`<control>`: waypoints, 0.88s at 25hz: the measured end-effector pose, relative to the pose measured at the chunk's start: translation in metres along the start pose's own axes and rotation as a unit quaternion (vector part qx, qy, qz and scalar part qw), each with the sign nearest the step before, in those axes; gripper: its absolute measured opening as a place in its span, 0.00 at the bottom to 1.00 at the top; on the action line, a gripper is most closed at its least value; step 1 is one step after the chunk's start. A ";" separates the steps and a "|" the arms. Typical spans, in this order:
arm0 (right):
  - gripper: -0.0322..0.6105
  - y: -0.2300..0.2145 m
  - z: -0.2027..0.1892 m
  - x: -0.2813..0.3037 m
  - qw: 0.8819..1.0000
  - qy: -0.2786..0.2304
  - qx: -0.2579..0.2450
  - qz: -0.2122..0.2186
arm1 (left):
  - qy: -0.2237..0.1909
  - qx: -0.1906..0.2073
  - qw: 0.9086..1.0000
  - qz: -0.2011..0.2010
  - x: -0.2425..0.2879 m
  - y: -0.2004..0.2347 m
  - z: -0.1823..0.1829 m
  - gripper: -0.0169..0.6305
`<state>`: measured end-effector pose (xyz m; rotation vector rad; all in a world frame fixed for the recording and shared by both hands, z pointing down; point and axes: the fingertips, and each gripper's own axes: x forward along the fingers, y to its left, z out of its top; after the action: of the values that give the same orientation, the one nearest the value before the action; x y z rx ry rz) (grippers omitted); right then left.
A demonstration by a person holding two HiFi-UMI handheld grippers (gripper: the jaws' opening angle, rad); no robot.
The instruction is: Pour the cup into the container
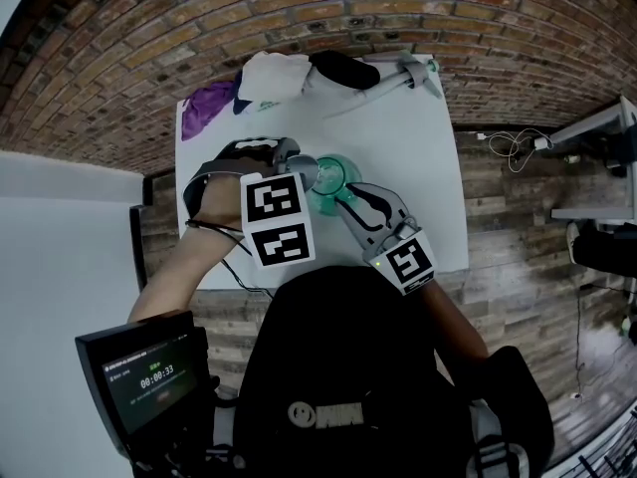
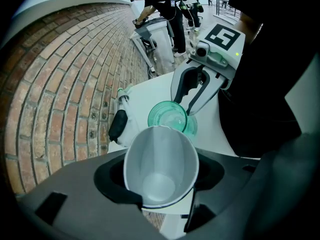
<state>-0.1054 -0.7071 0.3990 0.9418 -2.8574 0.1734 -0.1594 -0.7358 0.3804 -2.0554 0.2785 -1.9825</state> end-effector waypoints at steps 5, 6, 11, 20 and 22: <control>0.22 0.000 0.000 0.000 1.000 -0.001 -0.001 0.000 | 0.004 0.001 1.000 0.001 0.000 0.000 0.000 0.45; 0.22 0.000 0.000 0.000 1.000 -0.001 -0.002 0.001 | 0.005 0.002 1.000 0.001 0.000 0.000 0.000 0.45; 0.22 0.000 0.000 -0.001 1.000 -0.002 0.002 0.000 | 0.006 0.002 1.000 -0.001 0.000 0.000 0.000 0.45; 0.22 -0.001 0.000 0.000 1.000 -0.003 -0.003 0.001 | 0.010 0.002 1.000 -0.002 0.001 0.001 0.001 0.45; 0.21 -0.001 0.000 -0.001 1.000 -0.002 0.001 0.000 | 0.010 0.002 1.000 -0.002 0.001 0.001 0.001 0.45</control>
<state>-0.1042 -0.7076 0.3988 0.9439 -2.8607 0.1732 -0.1584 -0.7365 0.3807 -2.0350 0.2749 -2.0054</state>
